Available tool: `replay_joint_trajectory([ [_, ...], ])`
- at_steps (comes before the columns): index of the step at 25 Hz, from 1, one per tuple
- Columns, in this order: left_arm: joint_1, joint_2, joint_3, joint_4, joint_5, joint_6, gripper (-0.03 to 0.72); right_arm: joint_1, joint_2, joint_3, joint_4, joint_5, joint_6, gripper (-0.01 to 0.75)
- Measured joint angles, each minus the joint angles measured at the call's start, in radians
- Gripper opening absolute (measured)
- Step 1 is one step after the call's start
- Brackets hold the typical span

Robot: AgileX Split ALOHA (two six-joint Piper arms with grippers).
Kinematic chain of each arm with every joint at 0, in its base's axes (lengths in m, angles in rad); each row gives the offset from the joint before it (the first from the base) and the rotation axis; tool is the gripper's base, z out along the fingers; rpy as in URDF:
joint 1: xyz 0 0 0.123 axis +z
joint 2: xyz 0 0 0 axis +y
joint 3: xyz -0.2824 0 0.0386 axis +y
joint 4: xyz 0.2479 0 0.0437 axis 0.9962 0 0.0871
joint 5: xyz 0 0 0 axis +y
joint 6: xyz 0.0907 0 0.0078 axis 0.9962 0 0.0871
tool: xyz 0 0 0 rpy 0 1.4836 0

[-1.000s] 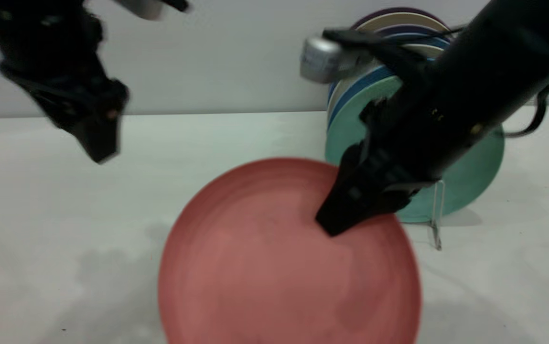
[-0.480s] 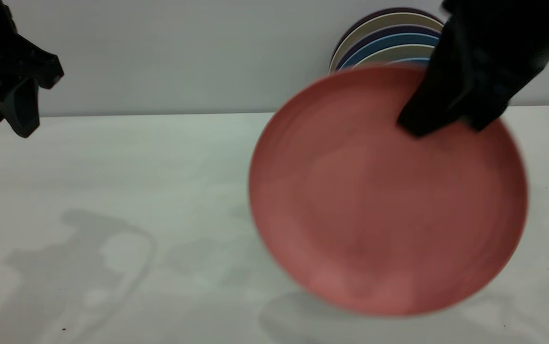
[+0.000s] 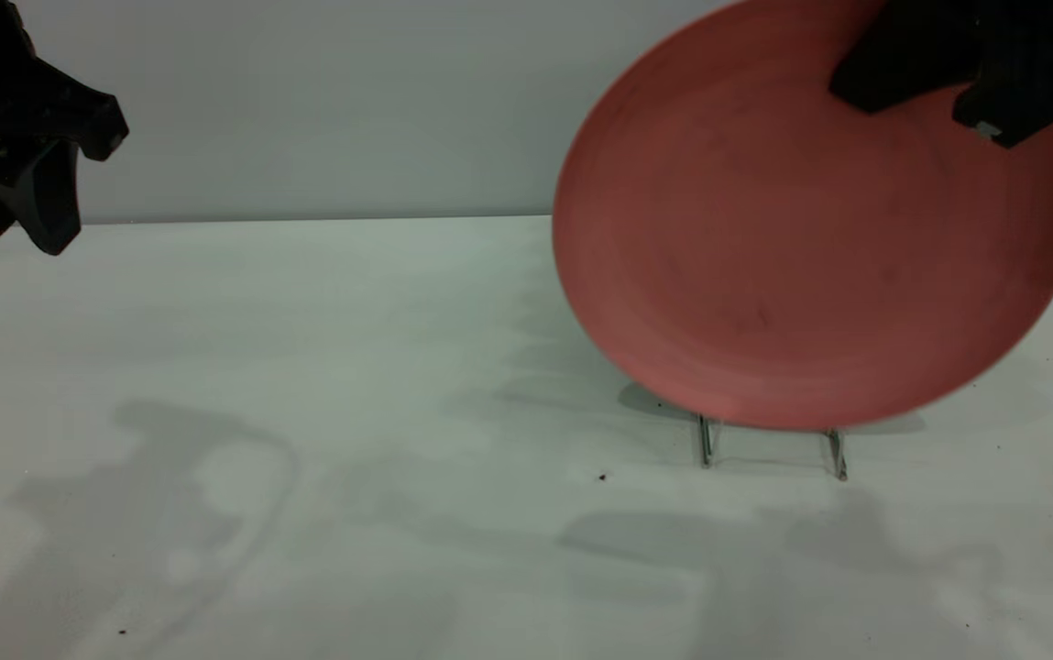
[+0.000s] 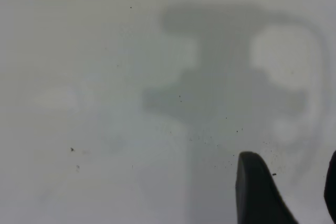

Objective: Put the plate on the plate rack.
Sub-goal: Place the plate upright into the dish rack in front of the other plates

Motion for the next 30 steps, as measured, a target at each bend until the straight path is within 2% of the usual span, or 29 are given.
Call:
replay_joint_trajectory([
  [7, 0.0, 0.0, 0.0, 0.0, -0.002, -0.02, 0.354, 0.013, 0.001, 0.0, -0.172, -0.093, 0.002, 0.078],
  [18, 0.0, 0.0, 0.0, -0.001, -0.024, -0.026, 0.354, 0.013, 0.086, 0.0, -0.291, -0.165, 0.004, 0.078],
  [23, 0.0, 0.0, 0.0, -0.001, -0.025, -0.026, 0.354, 0.013, 0.095, 0.001, -0.314, -0.22, 0.013, 0.078],
  [30, 0.0, 0.0, 0.0, -0.003, -0.025, -0.026, 0.353, 0.013, 0.141, 0.001, -0.315, -0.231, 0.015, 0.078],
])
